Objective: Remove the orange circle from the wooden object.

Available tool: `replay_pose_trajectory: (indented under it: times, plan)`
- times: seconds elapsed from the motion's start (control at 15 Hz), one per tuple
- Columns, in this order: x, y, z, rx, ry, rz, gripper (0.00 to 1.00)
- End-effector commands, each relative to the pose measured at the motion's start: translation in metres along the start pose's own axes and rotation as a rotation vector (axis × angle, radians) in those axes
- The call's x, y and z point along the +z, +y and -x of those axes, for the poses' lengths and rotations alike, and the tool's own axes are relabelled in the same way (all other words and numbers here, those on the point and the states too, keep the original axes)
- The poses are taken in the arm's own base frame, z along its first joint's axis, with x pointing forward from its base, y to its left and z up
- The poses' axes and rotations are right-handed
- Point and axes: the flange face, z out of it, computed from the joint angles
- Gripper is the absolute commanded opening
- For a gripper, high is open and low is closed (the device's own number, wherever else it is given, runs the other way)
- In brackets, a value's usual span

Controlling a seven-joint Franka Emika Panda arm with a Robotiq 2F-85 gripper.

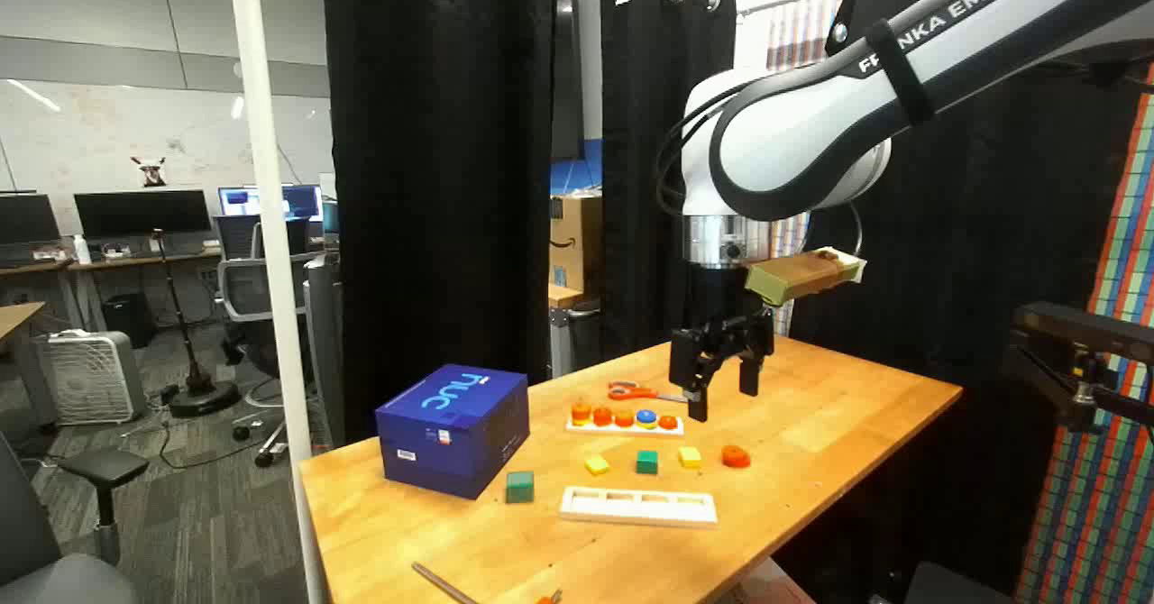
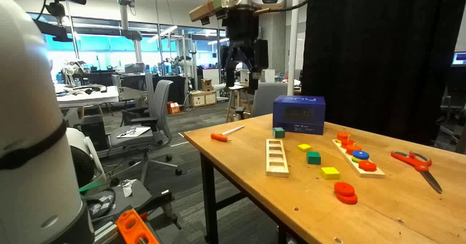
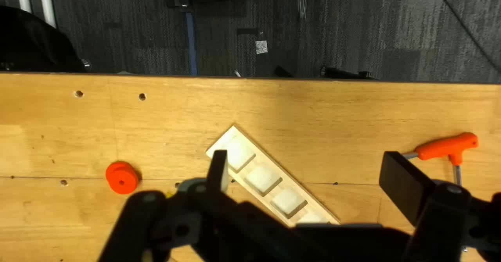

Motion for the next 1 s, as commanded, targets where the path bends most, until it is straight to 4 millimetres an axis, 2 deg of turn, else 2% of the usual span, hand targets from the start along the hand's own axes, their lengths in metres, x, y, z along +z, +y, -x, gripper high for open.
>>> replay_pose_trajectory:
  times: [0.0, 0.47, 0.73, 0.93]
  plan:
    - [-0.002, 0.0, -0.001, 0.0, 0.004, -0.001, 1.0]
    - [-0.007, 0.0, -0.003, 0.0, 0.012, -0.002, 1.0]
    - [-0.002, 0.007, -0.017, -0.226, 0.016, 0.077, 1.0]
    - [0.01, 0.013, -0.03, -0.382, 0.021, 0.137, 1.0]
